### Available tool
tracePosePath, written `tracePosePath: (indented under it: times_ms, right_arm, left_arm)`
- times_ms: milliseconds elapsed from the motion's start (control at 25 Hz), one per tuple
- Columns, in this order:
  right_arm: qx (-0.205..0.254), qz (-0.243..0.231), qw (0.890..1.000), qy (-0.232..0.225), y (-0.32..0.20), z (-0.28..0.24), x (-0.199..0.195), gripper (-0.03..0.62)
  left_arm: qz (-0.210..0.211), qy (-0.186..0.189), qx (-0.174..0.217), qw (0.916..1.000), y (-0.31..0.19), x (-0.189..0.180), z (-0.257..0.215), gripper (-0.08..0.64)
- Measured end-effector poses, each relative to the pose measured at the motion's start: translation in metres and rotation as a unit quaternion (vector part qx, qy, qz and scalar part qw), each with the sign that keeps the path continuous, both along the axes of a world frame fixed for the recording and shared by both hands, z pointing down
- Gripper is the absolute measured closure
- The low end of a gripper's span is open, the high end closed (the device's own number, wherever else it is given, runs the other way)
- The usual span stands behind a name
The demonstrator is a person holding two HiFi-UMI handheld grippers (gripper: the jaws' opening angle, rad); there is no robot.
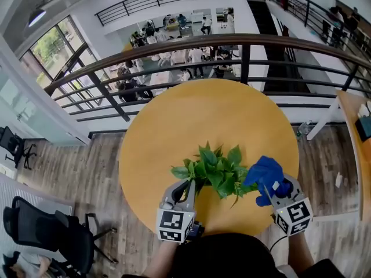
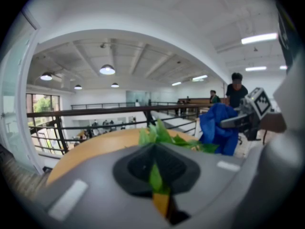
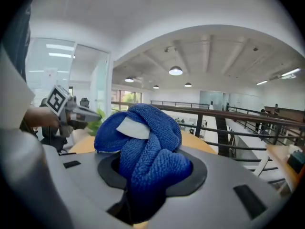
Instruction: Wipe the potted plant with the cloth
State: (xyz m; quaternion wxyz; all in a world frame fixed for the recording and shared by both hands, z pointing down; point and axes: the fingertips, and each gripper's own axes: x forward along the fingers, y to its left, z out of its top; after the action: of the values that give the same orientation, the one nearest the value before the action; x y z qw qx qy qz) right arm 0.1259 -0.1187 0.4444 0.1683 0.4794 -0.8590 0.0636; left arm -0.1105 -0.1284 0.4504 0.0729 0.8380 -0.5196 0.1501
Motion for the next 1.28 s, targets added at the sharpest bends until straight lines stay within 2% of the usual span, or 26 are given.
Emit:
tracePosePath:
  times_ms: [80, 120, 160, 200, 280, 400, 480, 600, 680, 760, 880, 960, 1040, 1080, 1160, 1280]
  right_arm:
    - [0.028, -0.015, 0.998, -0.055, 0.004, -0.029, -0.007, 0.431]
    - [0.04, -0.021, 0.997, -0.069, 0.005, -0.04, -0.009, 0.431]
    - [0.051, -0.029, 0.996, -0.062, 0.007, -0.047, -0.01, 0.431]
    - [0.061, -0.038, 0.997, -0.032, 0.01, -0.047, -0.011, 0.431]
    - [0.063, -0.064, 0.994, 0.061, 0.018, -0.028, -0.014, 0.431]
    - [0.026, -0.087, 0.98, 0.18, 0.03, 0.024, -0.014, 0.431]
    - [-0.006, -0.072, 0.967, 0.245, 0.034, 0.059, 0.0, 0.431]
    - [-0.051, -0.036, 0.946, 0.317, 0.035, 0.094, 0.029, 0.431]
    - [-0.055, -0.015, 0.94, 0.337, 0.032, 0.095, 0.044, 0.431]
    - [-0.036, 0.005, 0.944, 0.328, 0.023, 0.079, 0.051, 0.431]
    - [0.011, 0.022, 0.966, 0.256, 0.009, 0.036, 0.042, 0.431]
    - [0.047, 0.008, 0.983, 0.175, 0.006, 0.001, 0.019, 0.431]
    - [0.067, -0.026, 0.991, 0.109, 0.011, -0.024, -0.01, 0.431]
    - [0.068, -0.046, 0.993, 0.091, 0.014, -0.028, -0.026, 0.431]
    - [0.061, -0.08, 0.991, 0.089, 0.02, -0.021, -0.054, 0.431]
    - [0.055, -0.091, 0.98, 0.167, 0.016, 0.013, -0.075, 0.431]
  left_arm:
    - [0.0, 0.0, 0.0, 1.0, -0.001, 0.001, 0.001, 0.558]
    - [-0.001, -0.001, 0.0, 1.0, -0.002, 0.001, 0.002, 0.558]
    - [-0.001, 0.0, 0.0, 1.0, -0.002, 0.0, 0.003, 0.558]
    - [-0.001, 0.0, -0.001, 1.0, -0.003, 0.0, 0.004, 0.558]
    - [0.002, 0.001, -0.002, 1.0, -0.004, 0.0, 0.006, 0.558]
    - [0.002, -0.001, -0.003, 1.0, -0.004, -0.003, 0.007, 0.558]
    - [0.002, 0.0, -0.002, 1.0, -0.004, -0.005, 0.005, 0.558]
    - [0.006, 0.002, -0.002, 1.0, -0.002, -0.005, 0.003, 0.558]
    - [0.008, 0.003, -0.002, 1.0, -0.002, -0.003, 0.002, 0.558]
    - [0.009, 0.003, -0.001, 1.0, -0.002, 0.0, 0.001, 0.558]
    - [0.011, 0.002, -0.003, 0.9999, -0.002, 0.001, 0.001, 0.558]
    - [0.013, 0.002, -0.003, 0.9999, -0.001, 0.001, 0.001, 0.558]
    - [0.013, 0.002, -0.002, 0.9999, 0.0, 0.003, 0.001, 0.558]
    - [0.014, 0.002, -0.002, 0.9999, 0.001, 0.004, 0.002, 0.558]
    - [0.013, 0.003, -0.001, 0.9999, 0.001, 0.005, 0.001, 0.558]
    - [0.013, 0.005, -0.001, 0.9999, -0.002, 0.003, 0.001, 0.558]
